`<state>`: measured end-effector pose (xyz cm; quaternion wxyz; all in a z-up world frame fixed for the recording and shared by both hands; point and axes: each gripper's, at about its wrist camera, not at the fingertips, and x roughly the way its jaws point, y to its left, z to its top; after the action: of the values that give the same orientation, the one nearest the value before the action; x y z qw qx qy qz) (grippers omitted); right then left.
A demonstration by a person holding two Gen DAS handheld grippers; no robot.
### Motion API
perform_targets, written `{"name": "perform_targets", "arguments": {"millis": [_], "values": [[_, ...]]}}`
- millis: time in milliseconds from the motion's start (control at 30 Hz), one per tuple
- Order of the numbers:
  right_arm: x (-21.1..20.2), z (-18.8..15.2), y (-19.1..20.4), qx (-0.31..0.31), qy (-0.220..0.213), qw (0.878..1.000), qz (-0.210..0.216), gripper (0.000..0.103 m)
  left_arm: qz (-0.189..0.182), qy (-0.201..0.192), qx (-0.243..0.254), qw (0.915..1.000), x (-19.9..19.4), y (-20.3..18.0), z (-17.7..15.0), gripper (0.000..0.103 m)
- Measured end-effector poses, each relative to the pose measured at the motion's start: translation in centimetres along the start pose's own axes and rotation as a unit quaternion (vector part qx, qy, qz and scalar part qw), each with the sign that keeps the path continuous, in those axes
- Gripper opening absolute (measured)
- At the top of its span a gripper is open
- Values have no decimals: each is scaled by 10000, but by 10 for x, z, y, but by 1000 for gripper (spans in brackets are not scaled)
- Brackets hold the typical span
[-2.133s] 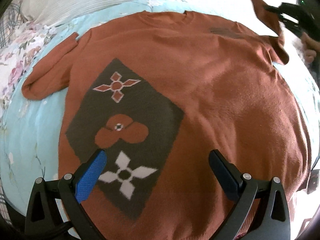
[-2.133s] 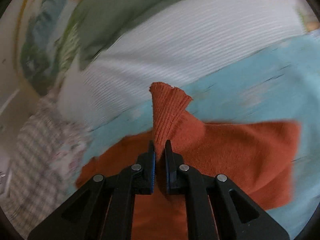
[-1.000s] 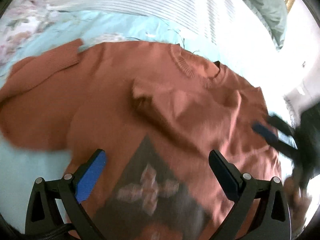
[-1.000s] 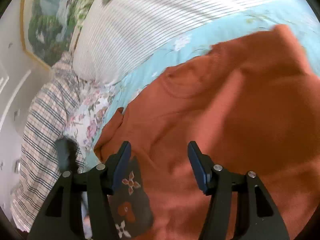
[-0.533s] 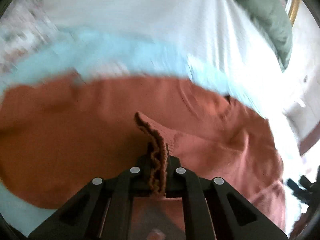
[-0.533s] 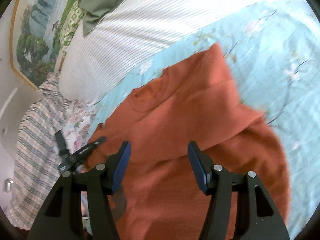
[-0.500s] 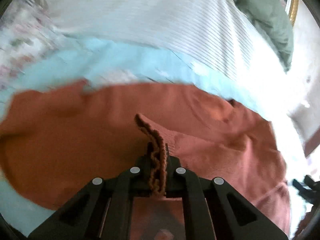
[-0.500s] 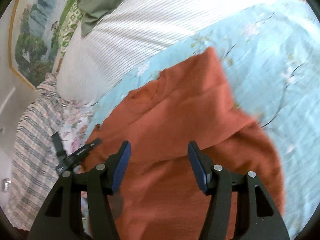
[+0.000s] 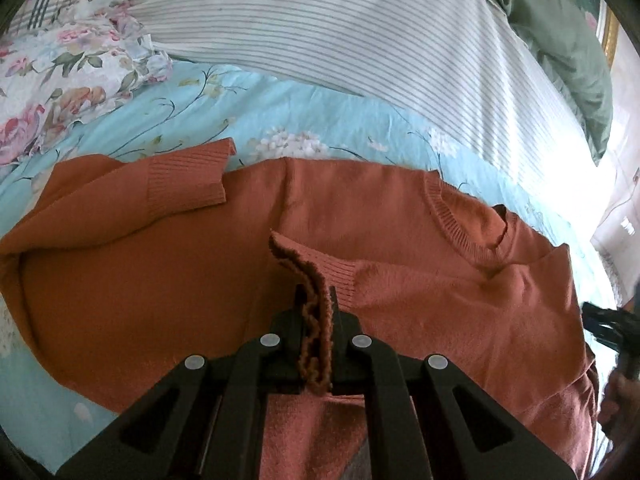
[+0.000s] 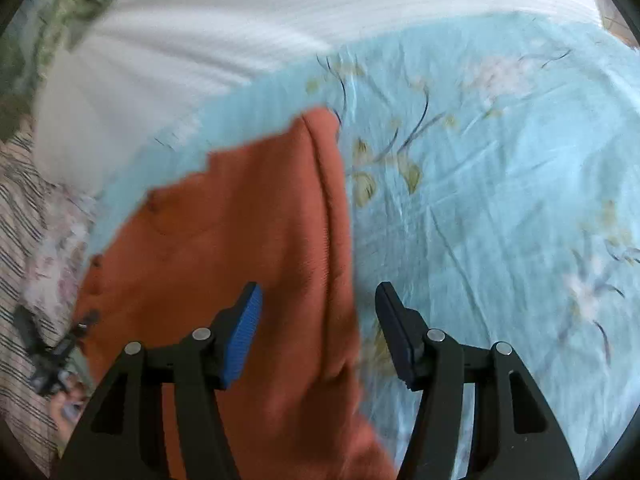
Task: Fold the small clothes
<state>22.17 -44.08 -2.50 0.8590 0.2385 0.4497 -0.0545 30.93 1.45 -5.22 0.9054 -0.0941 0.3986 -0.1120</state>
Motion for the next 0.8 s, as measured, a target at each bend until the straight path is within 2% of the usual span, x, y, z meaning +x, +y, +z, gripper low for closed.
{"name": "perform_targets", "arguments": {"millis": [33, 67, 167, 233, 300, 400, 433, 467, 533, 600, 633, 667, 700, 733, 800], "values": [[4, 1, -1, -76, 11, 9999, 72, 16, -3, -5, -7, 10000, 0, 0, 0, 5], [5, 3, -4, -75, 25, 9997, 216, 10, -13, -9, -11, 10000, 1, -1, 1, 5], [-15, 6, -14, 85, -272, 9988, 405, 9, -258, -188, 66, 9995, -8, -9, 5, 5], [-29, 9, -24, 131, -550, 9981, 227, 9, -464, -369, 170, 9981, -15, -18, 7, 5], [-27, 9, -29, 187, -509, 9984, 127, 9, -553, -441, 304, 9970, -14, -26, 7, 5], [-17, 7, -32, 171, -412, 9989, -169, 9, -335, -314, 494, 9977, -2, -33, 0, 5], [-17, 6, -36, 274, -388, 9987, -172, 13, -284, -232, 519, 9980, 3, -33, -3, 5], [-24, 5, -38, 384, -441, 9979, -282, 20, -236, -167, 541, 9981, 6, -33, -6, 5], [-43, -1, -34, 385, -701, 9957, -476, 21, -159, -65, 576, 9982, 10, -31, -11, 6], [-59, -9, -20, 260, -893, 9955, -173, 23, -141, -25, 598, 9981, 10, -30, -13, 6], [-63, -18, -5, 53, -833, 9965, 109, 31, -110, -6, 629, 9980, 11, -31, -13, 6], [-62, -22, -1, -47, -744, 9970, 218, 37, -80, 7, 658, 9978, 13, -32, -14, 6], [-57, -29, 6, -155, -552, 9978, 345, 38, -20, 21, 706, 9975, 14, -34, -14, 6], [-48, -39, 9, -237, -299, 9987, 324, 38, 30, 23, 742, 9972, 14, -35, -14, 6], [-37, -49, 5, -414, -92, 9989, -179, 31, 93, 24, 754, 9971, 12, -34, -15, 8]]}}
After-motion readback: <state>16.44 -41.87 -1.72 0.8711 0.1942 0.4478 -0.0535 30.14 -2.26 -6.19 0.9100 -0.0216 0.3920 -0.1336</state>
